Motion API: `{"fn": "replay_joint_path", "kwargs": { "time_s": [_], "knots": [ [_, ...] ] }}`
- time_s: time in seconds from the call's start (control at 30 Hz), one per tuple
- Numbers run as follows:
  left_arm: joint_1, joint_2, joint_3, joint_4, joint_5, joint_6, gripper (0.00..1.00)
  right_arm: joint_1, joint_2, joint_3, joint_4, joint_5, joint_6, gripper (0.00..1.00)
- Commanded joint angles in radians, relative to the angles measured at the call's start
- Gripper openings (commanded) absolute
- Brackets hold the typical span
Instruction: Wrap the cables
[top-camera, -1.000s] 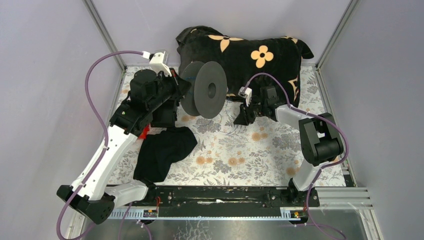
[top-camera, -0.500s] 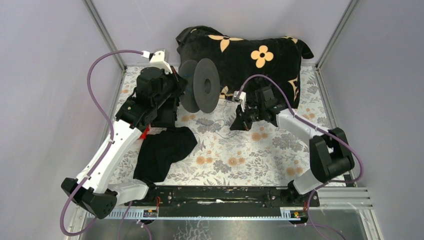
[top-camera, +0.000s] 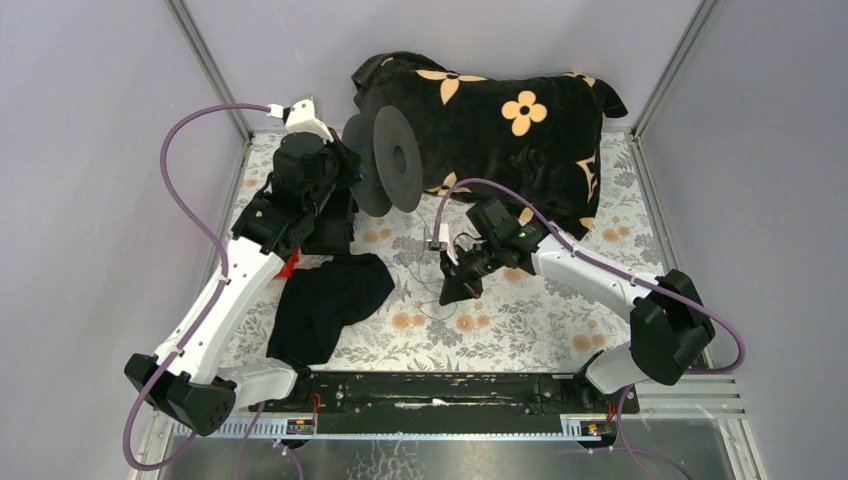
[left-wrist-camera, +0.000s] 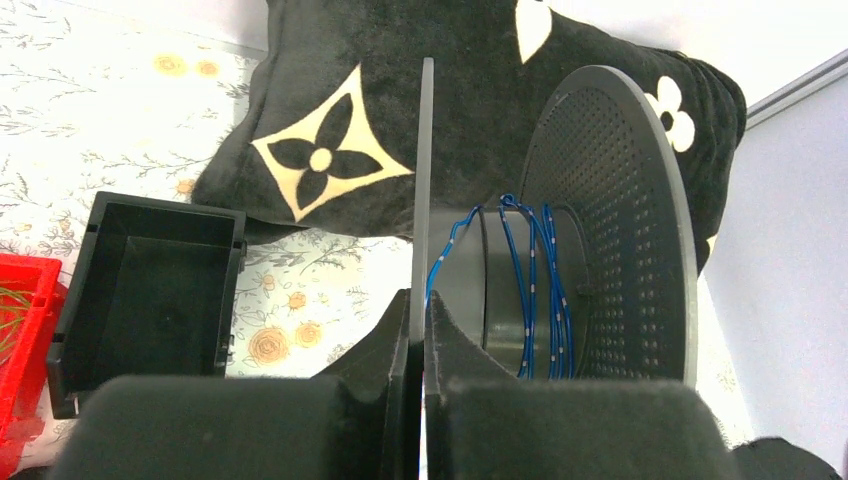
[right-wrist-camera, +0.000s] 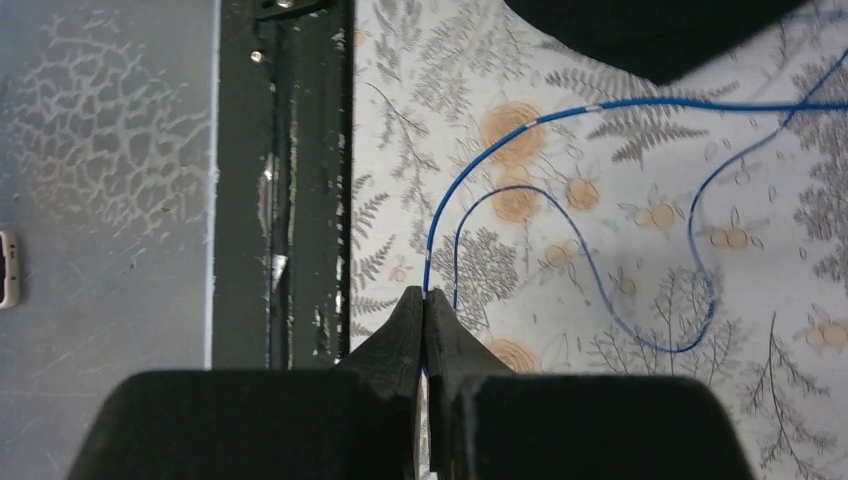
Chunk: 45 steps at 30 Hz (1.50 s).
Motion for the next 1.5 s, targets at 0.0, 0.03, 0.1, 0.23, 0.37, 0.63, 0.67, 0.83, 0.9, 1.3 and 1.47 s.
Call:
{"fn": "replay_joint_path", "kwargs": {
  "time_s": [0.0, 0.03, 0.1, 0.23, 0.37, 0.63, 0.67, 0.83, 0.9, 1.3, 1.47],
  "knots": [
    [0.008, -0.013, 0.009, 0.129, -0.082, -0.010, 0.00, 0.073, 0.000, 0.156, -0.170, 0.012, -0.090, 0.00],
    [0.008, -0.009, 0.009, 0.131, -0.091, -0.004, 0.00, 0.088, -0.001, 0.183, -0.200, 0.012, -0.101, 0.00],
    [0.008, -0.004, 0.001, 0.140, -0.102, 0.009, 0.00, 0.118, -0.004, 0.227, -0.244, 0.015, -0.118, 0.00],
    [0.008, 0.006, -0.010, 0.160, -0.115, 0.035, 0.00, 0.164, -0.019, 0.302, -0.296, 0.021, -0.122, 0.00],
    [0.005, 0.007, -0.027, 0.175, -0.122, 0.069, 0.00, 0.165, -0.057, 0.362, -0.291, 0.022, -0.108, 0.00],
    [-0.044, -0.012, -0.063, 0.197, -0.168, 0.189, 0.00, 0.165, -0.109, 0.531, -0.340, 0.123, -0.093, 0.00],
    [-0.053, -0.015, -0.071, 0.200, -0.177, 0.206, 0.00, 0.165, -0.112, 0.555, -0.353, 0.141, -0.090, 0.00],
    [-0.098, -0.026, -0.111, 0.220, -0.208, 0.299, 0.00, 0.165, -0.123, 0.636, -0.364, 0.269, -0.085, 0.00],
    [-0.109, -0.032, -0.128, 0.227, -0.207, 0.329, 0.00, 0.164, -0.122, 0.679, -0.367, 0.326, -0.083, 0.00],
    [-0.168, -0.055, -0.202, 0.244, -0.163, 0.438, 0.00, 0.165, -0.137, 0.759, -0.360, 0.531, -0.085, 0.00],
    [-0.184, -0.067, -0.222, 0.249, -0.130, 0.467, 0.00, 0.164, -0.126, 0.795, -0.359, 0.592, -0.101, 0.00]
  ]
}}
